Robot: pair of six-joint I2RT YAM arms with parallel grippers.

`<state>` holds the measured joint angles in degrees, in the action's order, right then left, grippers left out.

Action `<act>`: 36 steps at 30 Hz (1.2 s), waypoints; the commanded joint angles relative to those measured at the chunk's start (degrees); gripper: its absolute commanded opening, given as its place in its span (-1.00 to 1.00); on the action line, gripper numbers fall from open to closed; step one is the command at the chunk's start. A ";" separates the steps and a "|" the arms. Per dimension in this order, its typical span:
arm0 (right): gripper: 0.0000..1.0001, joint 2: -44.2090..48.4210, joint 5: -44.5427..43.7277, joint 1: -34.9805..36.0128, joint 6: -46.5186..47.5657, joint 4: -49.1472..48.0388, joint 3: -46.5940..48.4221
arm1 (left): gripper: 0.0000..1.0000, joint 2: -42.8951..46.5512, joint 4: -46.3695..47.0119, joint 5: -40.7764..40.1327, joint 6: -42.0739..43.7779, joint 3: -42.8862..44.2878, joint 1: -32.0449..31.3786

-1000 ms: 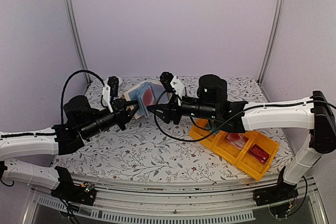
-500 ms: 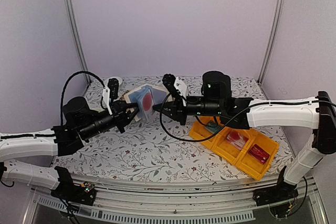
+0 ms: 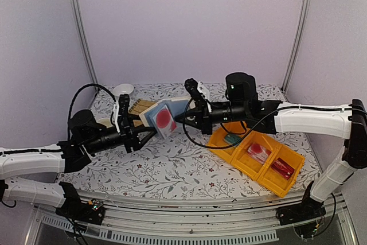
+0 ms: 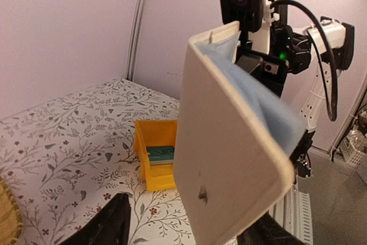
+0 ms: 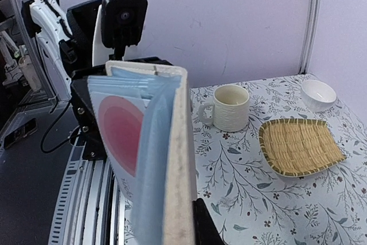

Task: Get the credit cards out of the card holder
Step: Pass from the left arm to the right, then pass from the right arm to the left

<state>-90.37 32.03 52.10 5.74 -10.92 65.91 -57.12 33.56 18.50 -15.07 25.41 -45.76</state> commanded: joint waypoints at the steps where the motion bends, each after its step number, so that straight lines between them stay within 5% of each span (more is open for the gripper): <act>1: -0.97 -1.27 -4.10 -1.64 -8.07 6.58 6.46 | 0.54 -2.96 6.13 9.19 -2.14 -3.22 2.16; 3: -0.97 -2.42 -6.58 -1.67 -9.00 9.93 9.11 | 0.95 -3.92 9.40 8.69 -2.20 -4.93 2.02; 4: -0.97 -2.71 -7.59 -1.64 -9.34 11.15 9.84 | 0.97 -4.30 10.62 8.14 -2.30 -5.62 1.93; 14: -0.96 -2.33 -2.94 -1.60 -8.05 13.25 11.30 | 0.96 -8.00 20.10 -1.39 -3.70 -8.58 1.94; 26: -0.96 -2.68 9.63 -1.60 -1.27 16.14 12.00 | 0.93 -13.69 28.84 8.61 -8.80 -4.46 5.68; 30: -0.96 -3.38 12.35 -1.64 0.63 18.19 12.22 | 0.44 -14.95 34.35 14.16 -11.34 -4.63 6.29; 35: -0.96 -3.99 13.17 -1.65 1.11 19.25 12.75 | -1.00 -17.82 35.81 18.38 -14.18 -3.74 6.17; 36: -0.91 -3.84 13.15 -1.65 1.18 19.31 12.71 | -1.00 -18.16 36.39 18.20 -15.00 -3.78 6.19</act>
<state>-93.78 42.39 50.50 5.50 7.38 76.55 -73.60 65.54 33.30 -26.89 20.58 -39.92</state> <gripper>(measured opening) 0.033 0.134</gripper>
